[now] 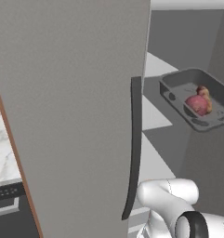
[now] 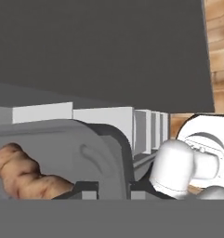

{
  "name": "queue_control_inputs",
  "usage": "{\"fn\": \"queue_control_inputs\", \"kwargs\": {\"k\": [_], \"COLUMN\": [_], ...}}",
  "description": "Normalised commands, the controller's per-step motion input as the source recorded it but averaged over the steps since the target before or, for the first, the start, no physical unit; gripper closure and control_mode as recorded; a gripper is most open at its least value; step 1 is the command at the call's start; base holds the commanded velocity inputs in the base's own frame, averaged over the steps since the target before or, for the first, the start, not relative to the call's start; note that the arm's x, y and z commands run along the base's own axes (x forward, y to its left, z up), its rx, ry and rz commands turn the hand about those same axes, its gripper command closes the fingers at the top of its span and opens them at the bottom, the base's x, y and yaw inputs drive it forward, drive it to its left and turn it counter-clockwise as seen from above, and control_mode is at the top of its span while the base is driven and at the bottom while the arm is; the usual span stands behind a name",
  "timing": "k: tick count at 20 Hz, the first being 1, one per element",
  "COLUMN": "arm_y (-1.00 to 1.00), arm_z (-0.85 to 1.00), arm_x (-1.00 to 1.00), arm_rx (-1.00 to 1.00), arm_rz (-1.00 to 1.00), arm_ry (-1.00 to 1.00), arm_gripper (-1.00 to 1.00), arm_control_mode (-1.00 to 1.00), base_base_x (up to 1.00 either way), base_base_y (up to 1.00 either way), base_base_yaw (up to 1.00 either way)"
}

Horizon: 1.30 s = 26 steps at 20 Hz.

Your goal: Take the onion and potato out of the freezer and place them in the tupperware container on the counter. Then put the tupperware containing the vegetables back in the freezer.

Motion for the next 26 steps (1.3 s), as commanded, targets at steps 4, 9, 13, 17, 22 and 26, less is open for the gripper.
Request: {"fn": "queue_control_inputs", "kwargs": {"k": [4, 9, 13, 17, 22, 26], "arm_y": [0.00, 0.00, 0.11, 0.17, 0.06, 0.00], "arm_z": [0.21, 0.20, 0.02, 0.01, 0.00, 0.00], "arm_x": [0.61, 0.80, 0.83, 0.74, 0.77, 0.87], "arm_rx": [0.07, 0.02, 0.00, 0.00, 0.00, 0.01], "arm_rz": [0.00, 0.00, 0.00, 0.00, 0.00, 0.01], "arm_ry": [-0.06, -0.05, -0.04, -0.05, -0.07, -0.06], "arm_gripper": [1.00, 1.00, 1.00, 1.00, 1.00, 1.00], "arm_control_mode": [-1.00, -1.00, -1.00, -1.00, -1.00, -1.00], "base_base_x": [0.00, 0.00, 0.00, 0.00, 0.00, 0.00], "base_base_y": [0.00, 0.00, 0.00, 0.00, 0.00, 0.00], "base_base_yaw": [0.00, 0.00, 0.00, 0.00, 0.00, 0.00]}}
